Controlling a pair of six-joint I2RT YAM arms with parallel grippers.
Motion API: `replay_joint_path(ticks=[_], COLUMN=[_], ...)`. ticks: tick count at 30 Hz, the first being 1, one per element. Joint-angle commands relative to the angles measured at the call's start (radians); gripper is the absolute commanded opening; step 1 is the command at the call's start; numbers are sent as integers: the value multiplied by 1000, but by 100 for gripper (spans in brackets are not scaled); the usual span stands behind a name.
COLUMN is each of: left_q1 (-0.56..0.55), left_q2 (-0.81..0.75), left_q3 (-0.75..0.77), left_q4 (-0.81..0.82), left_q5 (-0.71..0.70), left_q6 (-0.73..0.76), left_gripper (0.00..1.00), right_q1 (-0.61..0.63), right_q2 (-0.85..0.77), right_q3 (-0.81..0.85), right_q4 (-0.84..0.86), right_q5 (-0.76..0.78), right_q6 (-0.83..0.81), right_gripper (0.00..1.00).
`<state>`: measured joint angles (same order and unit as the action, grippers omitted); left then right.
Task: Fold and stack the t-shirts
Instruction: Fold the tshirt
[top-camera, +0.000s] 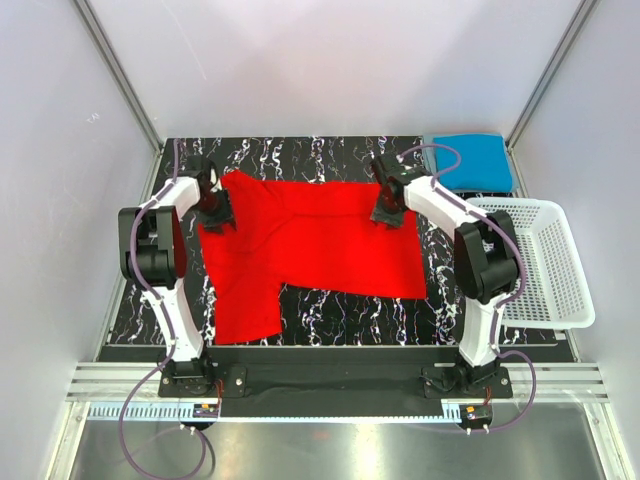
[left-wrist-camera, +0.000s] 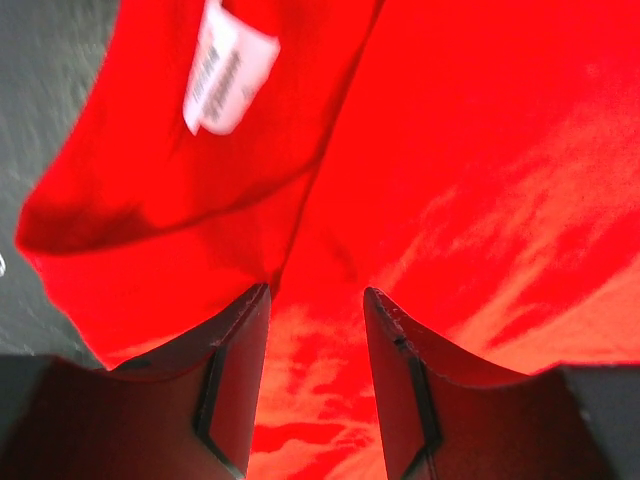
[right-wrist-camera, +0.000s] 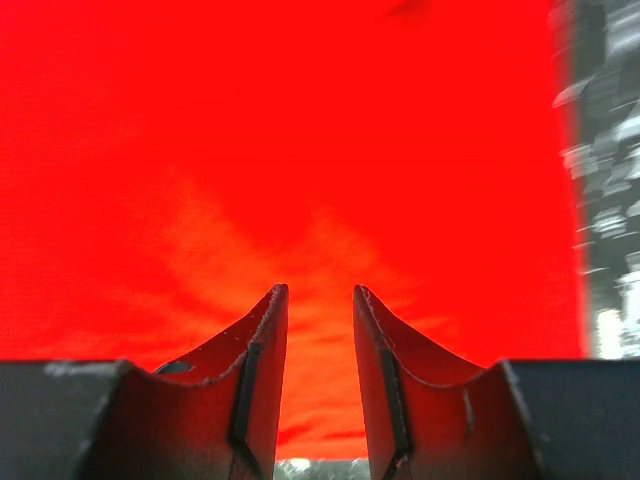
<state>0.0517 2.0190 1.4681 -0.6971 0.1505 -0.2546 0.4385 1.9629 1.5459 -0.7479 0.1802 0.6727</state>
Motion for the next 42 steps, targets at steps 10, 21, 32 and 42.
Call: replay_joint_path(ticks=[10, 21, 32, 42], left_q1=[-13, 10, 16, 28], left_q2=[-207, -223, -171, -141], left_q3=[-101, -229, -218, -195], left_q4=[-33, -12, 24, 38], left_q5=[-109, -69, -29, -39], left_q6=[21, 18, 21, 28], left_gripper=[42, 37, 31, 32], right_q1=[-159, -161, -161, -161], right_q2=[-1, -41, -88, -94], right_q3=[120, 62, 2, 6], right_q4=[-76, -34, -13, -18], right_q5=[58, 4, 5, 16], right_q6=[25, 45, 33, 28], right_gripper=[38, 38, 38, 38])
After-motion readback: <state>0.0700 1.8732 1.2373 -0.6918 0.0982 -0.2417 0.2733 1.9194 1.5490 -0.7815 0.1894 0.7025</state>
